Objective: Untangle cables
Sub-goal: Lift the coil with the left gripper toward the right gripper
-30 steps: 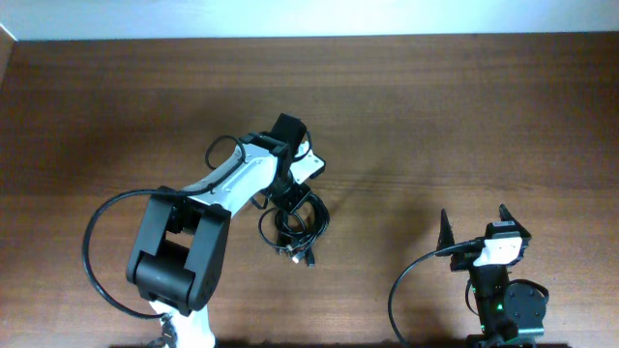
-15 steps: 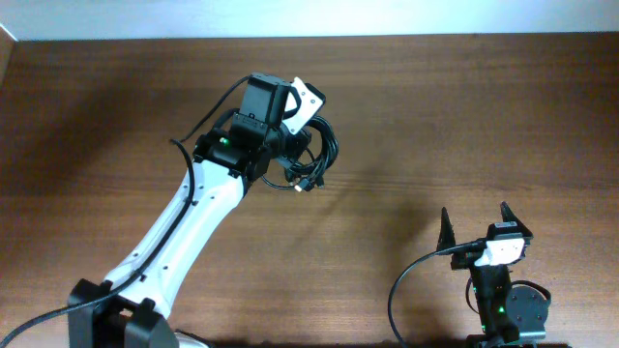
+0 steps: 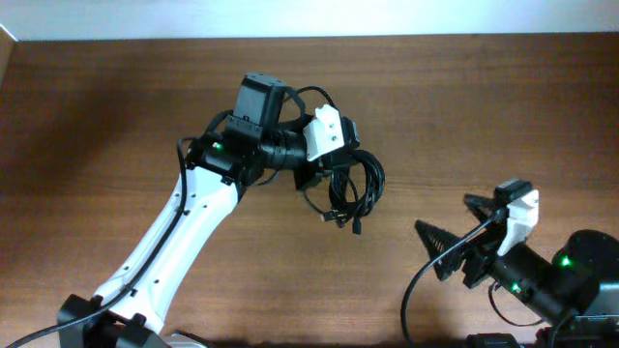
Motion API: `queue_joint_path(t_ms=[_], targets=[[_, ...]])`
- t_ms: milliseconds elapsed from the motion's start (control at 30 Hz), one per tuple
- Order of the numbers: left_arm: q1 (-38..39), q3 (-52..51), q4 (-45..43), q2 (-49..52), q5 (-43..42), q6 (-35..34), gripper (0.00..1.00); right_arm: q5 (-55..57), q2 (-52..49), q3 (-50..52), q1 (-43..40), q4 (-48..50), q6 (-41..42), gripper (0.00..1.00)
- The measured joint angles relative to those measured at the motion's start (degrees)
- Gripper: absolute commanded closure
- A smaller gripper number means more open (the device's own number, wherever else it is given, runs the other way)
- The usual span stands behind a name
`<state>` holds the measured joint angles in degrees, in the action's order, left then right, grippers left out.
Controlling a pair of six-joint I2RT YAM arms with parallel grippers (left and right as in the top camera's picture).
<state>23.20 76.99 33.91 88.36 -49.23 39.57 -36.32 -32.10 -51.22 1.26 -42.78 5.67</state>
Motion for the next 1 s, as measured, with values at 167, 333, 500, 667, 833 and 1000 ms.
queue_joint_path(t_ms=[167, 333, 500, 667, 833, 1000], targets=[[0.0, 0.0, -5.0, 0.0, -12.3, 0.8, 1.00, -8.5, 0.0, -0.1, 0.0, 4.9, 14.4, 0.04], [0.0, 0.0, -7.9, -0.1, -19.6, 1.0, 1.00, -10.5, -3.3, -0.1, 0.0, 6.4, 19.4, 0.12], [0.0, 0.0, -8.3, -0.1, -19.4, -0.5, 1.00, -15.8, -9.0, -0.1, 0.0, 8.6, 20.0, 0.27], [3.4, 0.0, -10.2, -0.1, -12.2, -3.6, 1.00, -19.1, -11.8, -0.1, 0.0, 10.3, 19.9, 0.38], [5.3, 0.0, -13.2, -0.1, -7.7, -6.9, 1.00, -19.6, -13.3, -0.1, 0.0, 10.5, 19.5, 0.45], [3.4, 0.0, -13.8, -0.1, -8.7, -9.2, 1.00, -19.7, -13.3, -0.1, 0.0, 10.5, 19.2, 0.54]])
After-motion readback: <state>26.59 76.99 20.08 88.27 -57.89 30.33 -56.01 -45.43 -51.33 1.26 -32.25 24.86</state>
